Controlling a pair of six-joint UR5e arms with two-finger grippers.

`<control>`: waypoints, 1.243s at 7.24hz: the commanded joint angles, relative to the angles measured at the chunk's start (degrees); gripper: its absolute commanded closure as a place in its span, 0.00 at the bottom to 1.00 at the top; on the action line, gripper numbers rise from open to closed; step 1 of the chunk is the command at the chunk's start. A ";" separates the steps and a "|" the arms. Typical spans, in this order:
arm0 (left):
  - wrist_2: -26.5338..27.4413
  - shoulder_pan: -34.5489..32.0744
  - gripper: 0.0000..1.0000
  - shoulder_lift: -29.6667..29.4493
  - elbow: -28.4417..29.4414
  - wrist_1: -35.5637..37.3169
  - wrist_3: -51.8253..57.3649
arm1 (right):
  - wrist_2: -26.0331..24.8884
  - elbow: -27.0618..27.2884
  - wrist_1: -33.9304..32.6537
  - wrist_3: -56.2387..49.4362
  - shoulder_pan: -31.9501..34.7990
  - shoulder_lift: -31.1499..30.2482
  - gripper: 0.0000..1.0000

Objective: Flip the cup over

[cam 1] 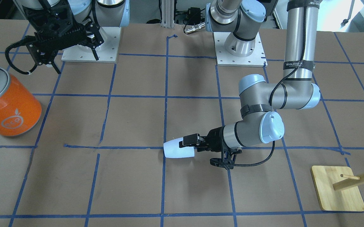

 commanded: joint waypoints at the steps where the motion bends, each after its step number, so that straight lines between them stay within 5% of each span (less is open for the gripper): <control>1: 0.30 -0.68 0.40 -0.04 0.03 0.07 -1.06 | 0.39 -3.83 2.92 7.72 1.52 2.71 0.00; 3: 0.49 -0.77 0.90 0.04 0.03 -0.10 -1.84 | 0.74 -2.44 4.59 16.15 1.36 2.62 0.00; 4: 0.40 -0.77 1.00 0.31 0.29 0.07 -4.20 | -0.22 -2.25 4.24 16.08 1.09 2.27 0.00; 9: 2.57 -1.65 1.00 6.36 7.02 0.25 -14.48 | -0.41 1.62 -0.15 15.99 0.91 -1.60 0.00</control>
